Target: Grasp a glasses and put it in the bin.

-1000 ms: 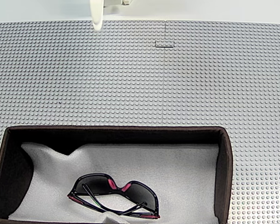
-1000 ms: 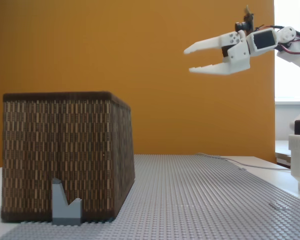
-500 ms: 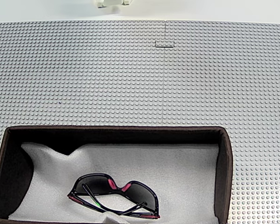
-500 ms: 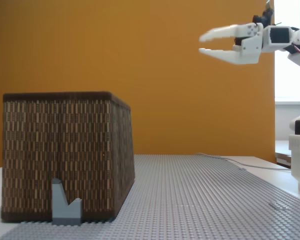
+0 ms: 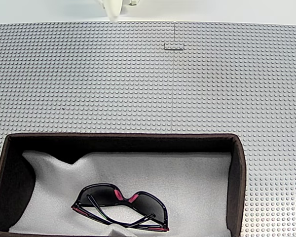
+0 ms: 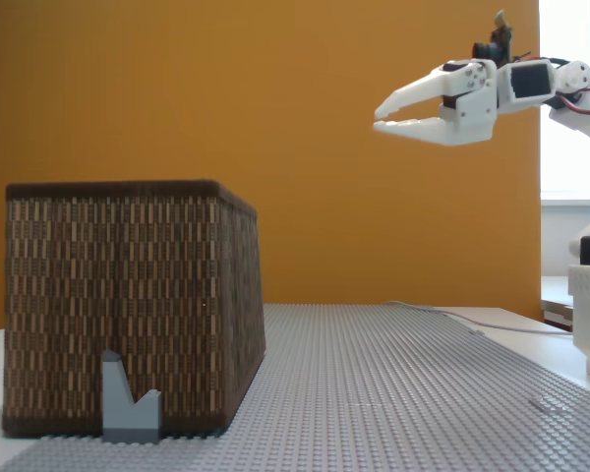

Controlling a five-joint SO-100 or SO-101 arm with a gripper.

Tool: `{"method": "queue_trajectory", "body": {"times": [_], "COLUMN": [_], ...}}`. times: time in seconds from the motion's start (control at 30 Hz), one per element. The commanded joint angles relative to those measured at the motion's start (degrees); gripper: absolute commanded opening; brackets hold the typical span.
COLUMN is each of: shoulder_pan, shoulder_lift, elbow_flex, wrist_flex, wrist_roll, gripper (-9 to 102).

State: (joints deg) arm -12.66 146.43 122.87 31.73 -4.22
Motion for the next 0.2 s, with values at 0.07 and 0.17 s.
{"method": "queue_trajectory", "body": {"times": [0.07, 0.17], "shoulder_pan": [-0.7, -1.05], "shoulder_lift": [-0.88, -1.05], "elbow_flex": [-1.32, -1.67], "wrist_flex": [-2.64, -3.6], "wrist_roll": [0.79, -6.94], "gripper": [11, 10]}}
